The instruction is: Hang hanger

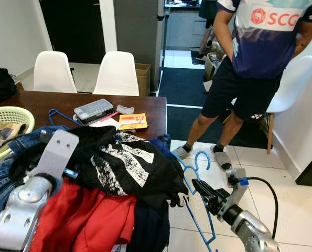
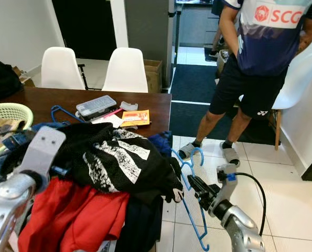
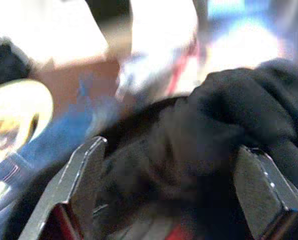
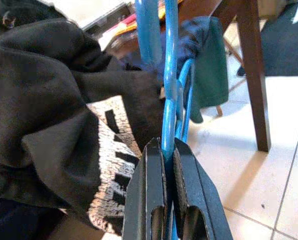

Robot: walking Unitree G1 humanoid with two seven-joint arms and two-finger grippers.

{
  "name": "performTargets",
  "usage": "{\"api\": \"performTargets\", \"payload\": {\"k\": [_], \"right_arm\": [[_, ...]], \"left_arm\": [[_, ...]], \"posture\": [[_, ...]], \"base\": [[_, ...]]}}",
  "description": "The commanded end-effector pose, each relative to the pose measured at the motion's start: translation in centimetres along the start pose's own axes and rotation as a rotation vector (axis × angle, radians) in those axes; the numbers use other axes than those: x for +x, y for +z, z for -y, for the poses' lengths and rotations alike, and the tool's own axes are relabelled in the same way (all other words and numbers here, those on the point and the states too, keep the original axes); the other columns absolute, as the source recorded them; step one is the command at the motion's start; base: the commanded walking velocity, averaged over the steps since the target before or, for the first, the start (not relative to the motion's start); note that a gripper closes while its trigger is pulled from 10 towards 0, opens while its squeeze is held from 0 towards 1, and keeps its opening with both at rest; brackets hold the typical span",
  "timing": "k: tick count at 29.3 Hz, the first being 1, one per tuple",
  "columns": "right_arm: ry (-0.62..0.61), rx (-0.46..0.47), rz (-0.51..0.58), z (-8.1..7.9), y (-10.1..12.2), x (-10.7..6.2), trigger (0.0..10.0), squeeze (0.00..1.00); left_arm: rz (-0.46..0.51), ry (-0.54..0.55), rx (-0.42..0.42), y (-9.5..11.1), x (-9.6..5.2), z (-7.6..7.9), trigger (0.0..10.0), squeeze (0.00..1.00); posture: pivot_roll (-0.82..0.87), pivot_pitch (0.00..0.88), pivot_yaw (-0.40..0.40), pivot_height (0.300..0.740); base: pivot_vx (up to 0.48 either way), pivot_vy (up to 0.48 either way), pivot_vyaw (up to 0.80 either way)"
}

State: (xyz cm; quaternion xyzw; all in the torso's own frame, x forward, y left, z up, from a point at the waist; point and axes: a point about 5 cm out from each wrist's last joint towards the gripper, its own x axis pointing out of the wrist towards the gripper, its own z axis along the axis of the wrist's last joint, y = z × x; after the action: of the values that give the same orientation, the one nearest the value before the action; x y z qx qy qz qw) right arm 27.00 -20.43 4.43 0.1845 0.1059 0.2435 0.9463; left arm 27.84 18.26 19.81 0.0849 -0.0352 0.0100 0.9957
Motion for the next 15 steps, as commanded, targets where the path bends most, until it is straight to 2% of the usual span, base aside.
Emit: {"api": "performTargets", "payload": {"k": [1, 3, 4, 6, 8, 9, 10, 15], "right_arm": [[0.022, 0.013, 0.018, -0.3, 0.2, 0.3, 10.0, 0.00], [0.020, 0.016, 0.023, -0.3, 0.3, 0.3, 10.0, 0.00], [0.020, 0.016, 0.023, -0.3, 0.3, 0.3, 10.0, 0.00], [0.020, 0.018, 0.025, -0.3, 0.4, 0.3, 10.0, 0.00], [0.020, 0.018, 0.025, -0.3, 0.4, 0.3, 10.0, 0.00], [0.020, 0.019, 0.026, -0.3, 0.4, 0.3, 10.0, 0.00], [0.020, 0.021, 0.030, -0.3, 0.4, 0.3, 10.0, 0.00], [0.020, 0.026, 0.037, -0.4, 0.5, 0.3, 10.0, 0.00]], "left_arm": [[0.040, -0.026, -0.042, -0.5, 0.2, 1.4, 10.0, 0.00], [0.004, -0.086, -0.050, -1.6, 0.0, 3.2, 10.0, 0.00], [0.004, -0.086, -0.050, -1.6, 0.0, 3.2, 10.0, 0.00], [-0.008, -0.131, -0.076, -1.8, -0.1, 4.2, 10.0, 0.00], [-0.008, -0.131, -0.076, -1.8, -0.1, 4.2, 10.0, 0.00], [-0.009, -0.148, -0.091, -1.8, -0.1, 4.6, 10.0, 0.00], [0.017, -0.186, -0.107, -1.1, 0.2, 5.7, 10.0, 0.00], [0.065, -0.220, -0.113, -0.4, 0.5, 7.0, 10.0, 0.00]], "posture": [[-0.06, 0.000, -0.042, 0.740], [-0.06, 0.000, -0.043, 0.740], [-0.06, 0.000, -0.043, 0.740], [-0.07, 0.000, -0.046, 0.740], [-0.07, 0.000, -0.046, 0.740], [-0.07, 0.000, -0.046, 0.740], [-0.08, 0.000, -0.037, 0.740], [-0.08, 0.000, -0.027, 0.740]], "base": [[-0.240, 0.000, 0.00], [-0.360, 0.000, 0.00], [-0.480, 0.000, 0.00], [-0.480, 0.000, 0.00], [-0.480, 0.000, 0.00], [-0.480, 0.000, 0.00], [-0.480, 0.000, 0.00], [-0.480, 0.000, 0.00]]}}
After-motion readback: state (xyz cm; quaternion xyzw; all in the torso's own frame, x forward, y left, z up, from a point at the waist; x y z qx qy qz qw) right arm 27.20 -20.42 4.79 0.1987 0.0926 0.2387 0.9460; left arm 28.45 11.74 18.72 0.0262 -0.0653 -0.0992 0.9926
